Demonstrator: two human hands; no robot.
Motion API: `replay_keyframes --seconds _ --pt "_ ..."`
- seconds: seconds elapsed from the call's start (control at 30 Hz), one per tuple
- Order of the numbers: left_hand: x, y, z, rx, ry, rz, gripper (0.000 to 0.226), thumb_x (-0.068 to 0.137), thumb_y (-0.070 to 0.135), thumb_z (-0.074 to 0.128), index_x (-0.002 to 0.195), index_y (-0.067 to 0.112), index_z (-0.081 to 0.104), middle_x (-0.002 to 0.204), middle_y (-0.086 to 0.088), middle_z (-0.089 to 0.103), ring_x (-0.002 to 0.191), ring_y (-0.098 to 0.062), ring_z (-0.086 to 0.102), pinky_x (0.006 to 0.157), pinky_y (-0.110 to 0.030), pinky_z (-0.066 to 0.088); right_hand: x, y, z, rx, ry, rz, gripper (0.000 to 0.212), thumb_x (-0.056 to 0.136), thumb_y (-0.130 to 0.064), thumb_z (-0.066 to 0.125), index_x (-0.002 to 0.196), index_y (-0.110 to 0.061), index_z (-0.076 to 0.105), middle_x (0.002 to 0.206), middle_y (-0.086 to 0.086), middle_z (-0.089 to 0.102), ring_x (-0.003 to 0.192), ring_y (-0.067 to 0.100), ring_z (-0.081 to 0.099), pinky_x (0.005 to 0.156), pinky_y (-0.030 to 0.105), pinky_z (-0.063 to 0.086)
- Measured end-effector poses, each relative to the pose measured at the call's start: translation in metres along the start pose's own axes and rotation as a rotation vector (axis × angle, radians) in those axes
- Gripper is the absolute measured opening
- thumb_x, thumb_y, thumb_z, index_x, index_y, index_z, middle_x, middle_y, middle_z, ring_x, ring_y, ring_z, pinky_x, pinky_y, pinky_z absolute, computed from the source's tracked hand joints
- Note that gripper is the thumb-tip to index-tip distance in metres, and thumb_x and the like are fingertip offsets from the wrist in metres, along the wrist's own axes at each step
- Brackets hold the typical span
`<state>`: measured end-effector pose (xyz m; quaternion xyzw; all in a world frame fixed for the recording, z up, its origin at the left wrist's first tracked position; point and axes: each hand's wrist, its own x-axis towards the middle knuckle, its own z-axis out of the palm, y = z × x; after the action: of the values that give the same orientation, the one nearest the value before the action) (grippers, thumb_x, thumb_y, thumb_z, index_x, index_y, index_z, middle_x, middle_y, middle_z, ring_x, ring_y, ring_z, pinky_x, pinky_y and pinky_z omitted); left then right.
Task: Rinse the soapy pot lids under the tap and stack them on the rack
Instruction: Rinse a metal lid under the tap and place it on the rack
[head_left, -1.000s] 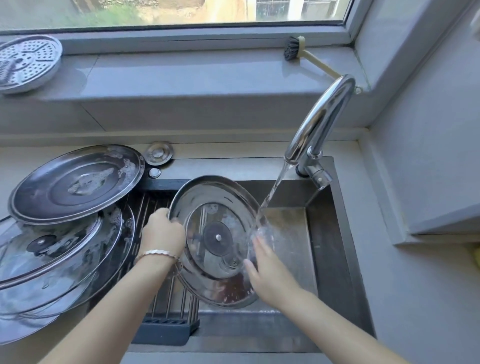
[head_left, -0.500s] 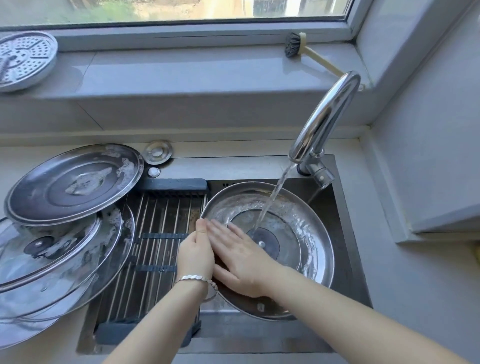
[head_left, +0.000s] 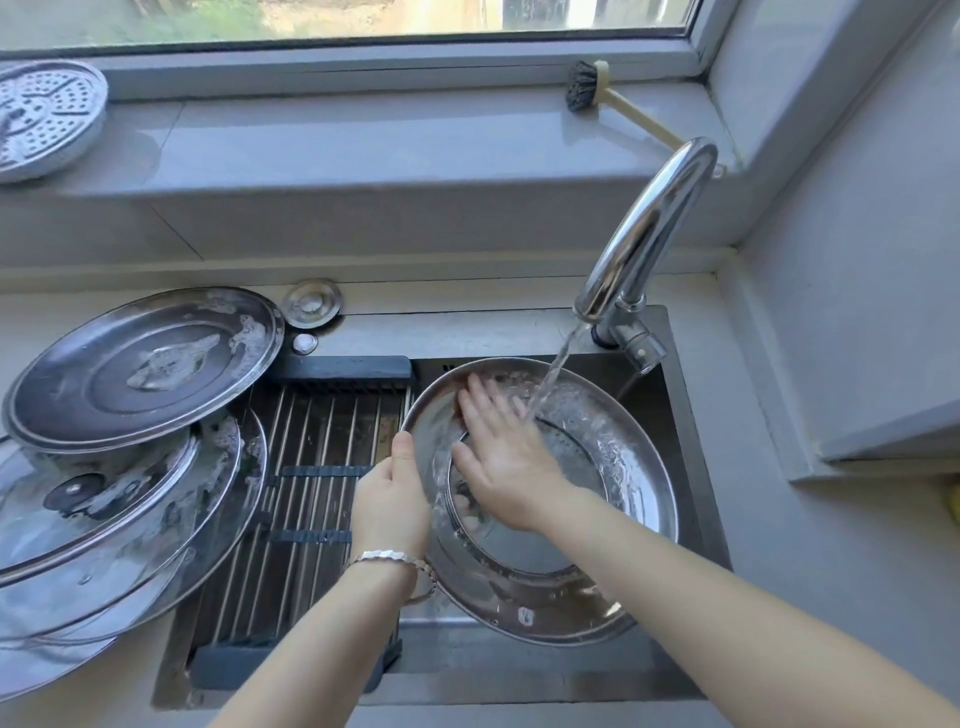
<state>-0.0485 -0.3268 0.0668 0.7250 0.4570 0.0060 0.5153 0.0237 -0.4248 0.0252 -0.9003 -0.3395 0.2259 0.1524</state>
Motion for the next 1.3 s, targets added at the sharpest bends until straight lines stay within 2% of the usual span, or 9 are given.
replay_keyframes --seconds 0.13,0.3,0.47,0.6,0.77,0.87,1.03,1.2,1.3 --pt "-0.001 0.002 -0.001 -0.037 0.016 -0.013 0.046 0.097 0.038 0.034 0.063 0.013 0.051 0.064 0.001 0.051 0.061 -0.009 0.046 0.056 -0.022 0.035 -0.01 -0.015 0.01 0.006 -0.042 -0.266 0.069 0.094 -0.05 0.018 0.149 -0.014 -0.004 0.154 0.0 -0.018 0.142 0.01 -0.017 0.115 0.028 -0.016" --pt "-0.005 0.01 -0.009 0.043 0.078 0.119 0.051 0.096 0.039 0.035 0.055 0.011 0.029 0.053 -0.003 0.033 0.051 -0.018 0.032 0.049 -0.03 0.023 0.003 0.033 0.009 0.052 0.07 0.178 0.07 0.095 -0.054 0.015 0.148 -0.016 -0.01 0.156 -0.001 -0.018 0.144 0.013 -0.016 0.116 0.033 -0.011" --pt "-0.005 0.024 -0.008 0.025 0.216 0.324 0.048 0.097 0.035 0.038 0.054 0.013 0.032 0.05 0.003 0.037 0.05 -0.015 0.036 0.049 -0.027 0.027 -0.029 0.013 0.036 0.352 0.046 0.516 0.073 0.097 -0.05 0.018 0.146 -0.006 -0.014 0.154 0.008 -0.024 0.143 0.02 -0.02 0.115 0.032 -0.01" --pt "-0.004 0.024 -0.002 0.03 0.261 0.414 0.041 0.096 0.035 0.039 0.059 0.018 0.041 0.05 0.008 0.044 0.049 0.0 0.047 0.048 -0.013 0.033 -0.036 -0.032 0.043 0.655 -0.04 0.606 0.082 0.096 -0.05 0.026 0.144 0.002 -0.015 0.153 0.017 -0.022 0.143 0.024 -0.018 0.114 0.031 -0.011" --pt "-0.009 0.022 -0.005 -0.018 0.245 0.403 0.046 0.097 0.03 0.038 0.053 0.018 0.032 0.05 0.002 0.035 0.049 -0.013 0.035 0.046 -0.015 0.031 -0.012 0.0 0.022 0.542 0.318 0.655 0.074 0.098 -0.046 0.023 0.146 -0.003 -0.014 0.154 0.014 -0.023 0.142 0.022 -0.022 0.111 0.03 -0.016" --pt "-0.015 0.02 -0.002 -0.056 0.194 0.379 0.046 0.097 0.03 0.039 0.053 0.017 0.034 0.05 0.002 0.035 0.048 -0.011 0.035 0.045 -0.015 0.031 0.004 0.008 0.008 0.431 0.368 0.554 0.071 0.097 -0.047 0.018 0.147 -0.006 -0.011 0.155 0.013 -0.021 0.142 0.021 -0.021 0.113 0.034 -0.015" --pt "-0.016 0.016 0.009 -0.104 0.139 0.328 0.05 0.097 0.031 0.039 0.051 0.013 0.033 0.049 0.002 0.035 0.047 -0.009 0.033 0.042 -0.016 0.028 0.014 -0.021 -0.003 0.21 0.473 0.08 0.084 0.086 -0.06 0.007 0.147 -0.003 0.006 0.156 0.012 -0.007 0.142 0.016 -0.014 0.116 0.034 -0.014" --pt "0.002 0.02 0.001 -0.268 0.158 0.301 0.048 0.097 0.034 0.039 0.058 0.008 0.049 0.058 -0.001 0.055 0.057 -0.008 0.053 0.059 -0.019 0.043 -0.009 -0.036 0.01 0.165 0.271 -0.419 0.063 0.095 -0.041 0.014 0.148 -0.007 0.013 0.155 0.005 0.004 0.145 0.015 0.0 0.117 0.036 -0.003" --pt "0.009 0.026 -0.011 -0.236 0.227 0.404 0.047 0.098 0.028 0.037 0.052 0.017 0.036 0.044 0.009 0.041 0.04 0.003 0.041 0.047 -0.009 0.033 -0.031 -0.027 0.021 0.194 0.148 -0.546 0.057 0.095 -0.032 0.023 0.147 -0.007 0.023 0.155 0.006 0.021 0.145 0.016 0.007 0.118 0.035 -0.002"
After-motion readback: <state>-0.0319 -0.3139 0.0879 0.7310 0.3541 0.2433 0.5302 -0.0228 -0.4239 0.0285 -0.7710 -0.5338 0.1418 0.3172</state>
